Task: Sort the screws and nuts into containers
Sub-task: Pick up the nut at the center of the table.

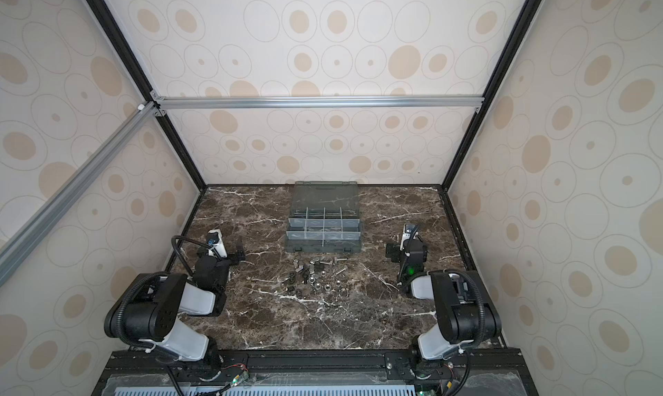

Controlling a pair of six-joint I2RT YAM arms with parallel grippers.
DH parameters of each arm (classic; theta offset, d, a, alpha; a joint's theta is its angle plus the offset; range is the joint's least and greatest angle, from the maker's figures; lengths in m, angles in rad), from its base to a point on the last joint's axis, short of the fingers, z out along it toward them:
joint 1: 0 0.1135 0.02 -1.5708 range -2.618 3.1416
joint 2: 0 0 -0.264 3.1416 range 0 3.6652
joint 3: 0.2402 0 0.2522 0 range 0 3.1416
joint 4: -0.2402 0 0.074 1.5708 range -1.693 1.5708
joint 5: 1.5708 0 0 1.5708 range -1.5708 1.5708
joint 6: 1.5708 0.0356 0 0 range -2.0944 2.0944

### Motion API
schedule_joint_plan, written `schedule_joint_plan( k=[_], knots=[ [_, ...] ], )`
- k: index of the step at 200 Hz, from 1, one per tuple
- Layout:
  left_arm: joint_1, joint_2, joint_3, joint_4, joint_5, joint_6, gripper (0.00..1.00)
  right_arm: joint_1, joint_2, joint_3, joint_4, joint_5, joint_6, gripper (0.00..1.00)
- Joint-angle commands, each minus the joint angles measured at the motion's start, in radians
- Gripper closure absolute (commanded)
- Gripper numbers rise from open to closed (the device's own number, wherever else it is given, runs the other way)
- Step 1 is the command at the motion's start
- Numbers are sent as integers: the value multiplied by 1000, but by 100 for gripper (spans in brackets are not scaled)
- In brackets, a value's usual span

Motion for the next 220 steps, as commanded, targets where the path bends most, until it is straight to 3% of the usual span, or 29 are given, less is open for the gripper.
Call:
schedule_joint_plan(
  k=[1,220],
  knots=[
    [-3,4,10,15,3,17,1,-5,-5,6,5,6,3,0],
    [-3,10,21,-1,1,16,1,-5,5,13,-5,10,6,0]
  ],
)
